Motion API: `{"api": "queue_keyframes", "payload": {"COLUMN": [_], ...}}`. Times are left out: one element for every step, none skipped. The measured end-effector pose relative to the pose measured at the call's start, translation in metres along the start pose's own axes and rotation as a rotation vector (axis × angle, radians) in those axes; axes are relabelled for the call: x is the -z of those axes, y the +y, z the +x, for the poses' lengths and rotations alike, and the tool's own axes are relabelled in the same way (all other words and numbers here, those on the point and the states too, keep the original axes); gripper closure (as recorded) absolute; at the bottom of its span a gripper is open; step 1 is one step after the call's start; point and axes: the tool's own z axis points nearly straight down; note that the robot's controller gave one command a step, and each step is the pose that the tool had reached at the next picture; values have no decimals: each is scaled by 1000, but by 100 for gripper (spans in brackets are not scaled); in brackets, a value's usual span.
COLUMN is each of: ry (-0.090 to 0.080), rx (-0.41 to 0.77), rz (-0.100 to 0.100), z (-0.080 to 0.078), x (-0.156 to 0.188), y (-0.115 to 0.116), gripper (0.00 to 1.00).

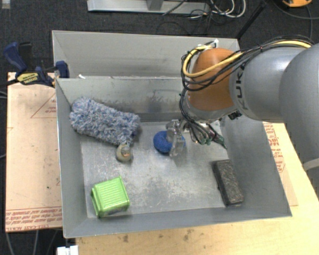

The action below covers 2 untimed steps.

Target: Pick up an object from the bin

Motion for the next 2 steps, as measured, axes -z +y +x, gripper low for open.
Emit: {"api": "queue_keyframes", "payload": {"ry": [0,6], "rx": [0,131], "rz": [0,1], "z": [0,1], "x": [0,204], "y": [0,-19], "gripper": [100,100]}}
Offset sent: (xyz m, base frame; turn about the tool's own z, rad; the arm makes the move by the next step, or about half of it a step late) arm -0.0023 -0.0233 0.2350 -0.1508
